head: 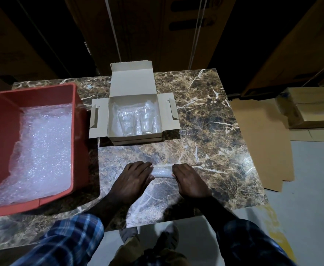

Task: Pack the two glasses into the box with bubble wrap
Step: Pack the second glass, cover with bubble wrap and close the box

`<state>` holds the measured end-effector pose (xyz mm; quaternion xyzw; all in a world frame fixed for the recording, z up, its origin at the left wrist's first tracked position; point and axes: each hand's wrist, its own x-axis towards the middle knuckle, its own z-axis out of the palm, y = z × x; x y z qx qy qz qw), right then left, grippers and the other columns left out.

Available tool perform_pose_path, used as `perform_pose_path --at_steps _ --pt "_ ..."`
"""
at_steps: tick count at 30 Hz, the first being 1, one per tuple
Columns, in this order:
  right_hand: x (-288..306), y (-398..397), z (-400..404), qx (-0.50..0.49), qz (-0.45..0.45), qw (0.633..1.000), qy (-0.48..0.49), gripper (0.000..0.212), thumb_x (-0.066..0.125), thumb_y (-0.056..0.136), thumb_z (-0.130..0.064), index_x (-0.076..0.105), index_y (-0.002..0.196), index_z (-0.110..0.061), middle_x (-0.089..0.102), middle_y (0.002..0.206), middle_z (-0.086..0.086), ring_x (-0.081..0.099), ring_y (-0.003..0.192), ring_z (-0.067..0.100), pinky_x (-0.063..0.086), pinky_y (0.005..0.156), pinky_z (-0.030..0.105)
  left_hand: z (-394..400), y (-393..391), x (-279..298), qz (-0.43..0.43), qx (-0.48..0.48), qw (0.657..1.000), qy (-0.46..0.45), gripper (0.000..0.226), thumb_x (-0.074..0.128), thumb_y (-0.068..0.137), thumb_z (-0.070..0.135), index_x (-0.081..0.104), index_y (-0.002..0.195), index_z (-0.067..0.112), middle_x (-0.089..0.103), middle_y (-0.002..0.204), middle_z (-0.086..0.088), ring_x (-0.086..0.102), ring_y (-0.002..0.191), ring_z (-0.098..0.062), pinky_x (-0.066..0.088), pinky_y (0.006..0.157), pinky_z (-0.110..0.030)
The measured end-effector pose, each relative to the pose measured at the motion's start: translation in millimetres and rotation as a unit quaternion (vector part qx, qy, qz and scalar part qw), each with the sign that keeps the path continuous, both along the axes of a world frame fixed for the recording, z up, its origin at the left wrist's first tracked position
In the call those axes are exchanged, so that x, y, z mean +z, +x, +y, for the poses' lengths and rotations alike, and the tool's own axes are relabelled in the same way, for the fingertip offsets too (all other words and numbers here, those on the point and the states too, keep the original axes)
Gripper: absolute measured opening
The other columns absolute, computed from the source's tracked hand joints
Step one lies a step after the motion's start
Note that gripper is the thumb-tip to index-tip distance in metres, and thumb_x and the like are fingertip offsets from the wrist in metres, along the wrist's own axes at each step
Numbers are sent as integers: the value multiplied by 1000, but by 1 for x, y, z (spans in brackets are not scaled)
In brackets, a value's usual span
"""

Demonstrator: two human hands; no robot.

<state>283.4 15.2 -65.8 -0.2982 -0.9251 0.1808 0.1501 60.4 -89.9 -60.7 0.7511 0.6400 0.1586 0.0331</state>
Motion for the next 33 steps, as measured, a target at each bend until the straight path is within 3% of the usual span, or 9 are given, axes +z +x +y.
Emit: perform_pose_path --at_steps 4,8,11,13,17,21,27,30,33 --pt "7 3 1 -1 16 1000 -9 11 66 86 2 61 90 -7 60 89 6 50 81 26 44 73 39 6 0 4 -56 1 998 2 25 56 96 26 71 110 11 67 119 -4 61 103 -25 48 85 -39" --pt "18 0 6 -22 20 999 -39 16 66 84 -1 55 83 -12 55 81 3 48 77 25 44 69 43 11 -1 8 -142 51 988 -34 20 60 94 29 75 99 16 66 97 4 57 87 -20 49 74 -38" --pt "20 0 8 -26 -1 998 -63 16 64 85 -8 60 99 -16 58 86 1 49 81 22 45 69 39 19 0 12 -178 98 976 -76 18 65 86 26 77 90 13 67 85 -1 58 78 -21 51 70 -41" --pt "22 1 9 -19 -20 997 -67 31 63 87 -12 65 118 -17 62 94 0 52 87 21 42 71 35 23 3 18 -202 136 964 -107 9 74 80 13 76 89 10 67 82 -4 58 80 -24 50 72 -43" --pt "23 -1 7 -28 -56 996 -63 22 70 86 -15 73 108 -15 63 96 2 55 92 24 48 76 39 25 6 24 -241 165 937 -192 30 69 76 -6 73 97 16 62 87 -3 62 79 -24 56 64 -38" --pt "27 -2 4 -35 -52 994 -91 15 71 85 -14 68 100 -15 59 109 -3 50 101 18 43 85 33 34 5 34 -152 128 953 -230 23 76 75 2 77 97 7 66 92 -11 63 82 -25 56 72 -37" --pt "34 -3 -13 -26 -40 993 -106 21 53 85 3 49 78 -16 55 80 1 41 75 16 26 64 30 32 6 41 -122 111 960 -227 24 81 76 3 77 99 6 70 106 -10 67 91 -24 56 80 -30" --pt "40 -6 -13 -36 -25 990 -137 15 60 83 -1 52 76 -12 55 76 2 44 71 17 28 62 30 39 3 61 -107 130 951 -257 32 75 80 -2 75 110 10 76 102 -6 71 88 -15 50 77 -19" --pt "54 -21 -11 -65 18 981 -182 18 67 81 -5 54 74 -15 56 76 0 48 70 15 32 60 31 58 -13 87 -86 124 956 -251 39 67 83 -7 73 116 12 73 112 -7 69 99 -16 45 77 -15"
